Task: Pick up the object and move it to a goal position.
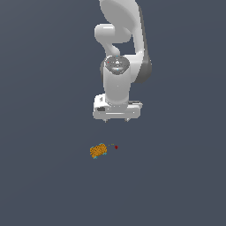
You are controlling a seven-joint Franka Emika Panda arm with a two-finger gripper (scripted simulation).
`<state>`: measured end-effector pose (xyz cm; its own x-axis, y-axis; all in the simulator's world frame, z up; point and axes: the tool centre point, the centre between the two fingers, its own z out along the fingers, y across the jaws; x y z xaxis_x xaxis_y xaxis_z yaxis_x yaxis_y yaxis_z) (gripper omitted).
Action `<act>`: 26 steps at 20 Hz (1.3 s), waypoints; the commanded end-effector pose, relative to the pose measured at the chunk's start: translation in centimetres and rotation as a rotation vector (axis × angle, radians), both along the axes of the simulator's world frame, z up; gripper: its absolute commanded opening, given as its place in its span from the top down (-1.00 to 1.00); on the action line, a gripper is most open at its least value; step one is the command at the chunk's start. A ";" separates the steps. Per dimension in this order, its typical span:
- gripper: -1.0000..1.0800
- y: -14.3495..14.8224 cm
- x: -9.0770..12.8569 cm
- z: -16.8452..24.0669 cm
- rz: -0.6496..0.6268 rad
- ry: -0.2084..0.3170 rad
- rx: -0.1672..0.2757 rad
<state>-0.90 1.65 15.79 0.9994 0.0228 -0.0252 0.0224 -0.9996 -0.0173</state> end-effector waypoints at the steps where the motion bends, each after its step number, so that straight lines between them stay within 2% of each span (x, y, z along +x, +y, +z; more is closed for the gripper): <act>1: -0.92 0.0 0.0 0.0 0.000 0.000 0.000; 15: -0.92 -0.5 0.1 0.4 0.032 -0.015 -0.020; 26: -0.92 -1.1 1.2 -0.6 -0.116 -0.013 -0.016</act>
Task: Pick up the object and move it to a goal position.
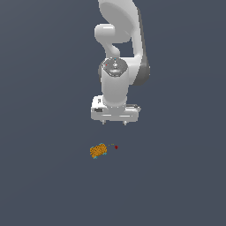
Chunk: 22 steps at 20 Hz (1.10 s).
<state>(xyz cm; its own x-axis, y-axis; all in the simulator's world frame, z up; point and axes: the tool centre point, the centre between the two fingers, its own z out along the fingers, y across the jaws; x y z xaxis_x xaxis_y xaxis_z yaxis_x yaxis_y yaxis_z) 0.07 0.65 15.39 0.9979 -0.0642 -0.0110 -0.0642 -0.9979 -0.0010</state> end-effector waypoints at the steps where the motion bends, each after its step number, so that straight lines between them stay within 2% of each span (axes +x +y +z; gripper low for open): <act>1: -0.92 -0.2 0.4 -0.4 -0.053 0.001 0.002; 22: -0.92 -3.4 4.7 -5.3 -0.683 0.002 0.004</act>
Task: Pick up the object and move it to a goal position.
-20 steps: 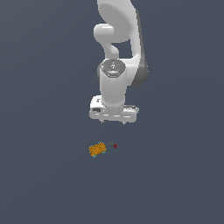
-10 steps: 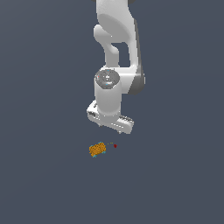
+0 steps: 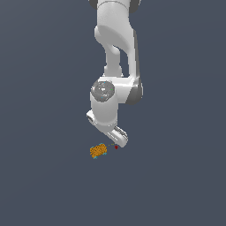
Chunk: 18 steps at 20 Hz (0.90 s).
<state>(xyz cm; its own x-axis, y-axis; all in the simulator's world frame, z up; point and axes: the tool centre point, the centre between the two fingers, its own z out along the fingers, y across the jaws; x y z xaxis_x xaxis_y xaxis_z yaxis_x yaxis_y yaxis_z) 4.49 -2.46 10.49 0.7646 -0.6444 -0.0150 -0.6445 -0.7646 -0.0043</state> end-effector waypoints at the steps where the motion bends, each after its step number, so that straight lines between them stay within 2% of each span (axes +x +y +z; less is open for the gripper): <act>1: -0.92 -0.4 0.5 -0.6 -0.078 0.000 -0.002; 10: -0.92 -1.6 2.0 -2.7 -0.323 -0.002 -0.009; 18: -0.92 -2.2 2.6 -3.7 -0.443 -0.005 -0.014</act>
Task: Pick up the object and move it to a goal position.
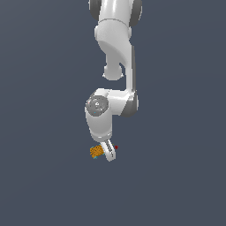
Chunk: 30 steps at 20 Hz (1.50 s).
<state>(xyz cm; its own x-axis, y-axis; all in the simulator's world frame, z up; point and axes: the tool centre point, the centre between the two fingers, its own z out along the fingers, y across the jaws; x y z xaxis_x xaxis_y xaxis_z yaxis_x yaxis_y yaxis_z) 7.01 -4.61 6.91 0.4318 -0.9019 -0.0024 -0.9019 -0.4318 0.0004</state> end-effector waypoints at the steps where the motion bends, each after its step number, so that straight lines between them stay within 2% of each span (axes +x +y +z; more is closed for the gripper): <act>1: -0.92 -0.1 0.2 -0.2 -0.027 -0.001 -0.001; 10: -0.92 -0.2 0.2 -0.7 -0.041 -0.001 -0.002; 19: -0.92 -0.2 0.1 -4.7 -0.046 -0.001 -0.002; 25: -0.92 -0.2 0.3 -5.4 -0.046 -0.001 -0.002; 26: 1.00 -0.2 0.3 -5.4 -0.046 -0.001 -0.002; 30: 1.00 -0.2 0.3 -5.4 -0.046 -0.001 -0.002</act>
<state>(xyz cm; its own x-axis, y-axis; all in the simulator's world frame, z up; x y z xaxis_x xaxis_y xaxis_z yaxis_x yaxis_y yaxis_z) 7.24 -4.81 1.50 0.3904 -0.9207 -0.0008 -0.9207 -0.3904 0.0006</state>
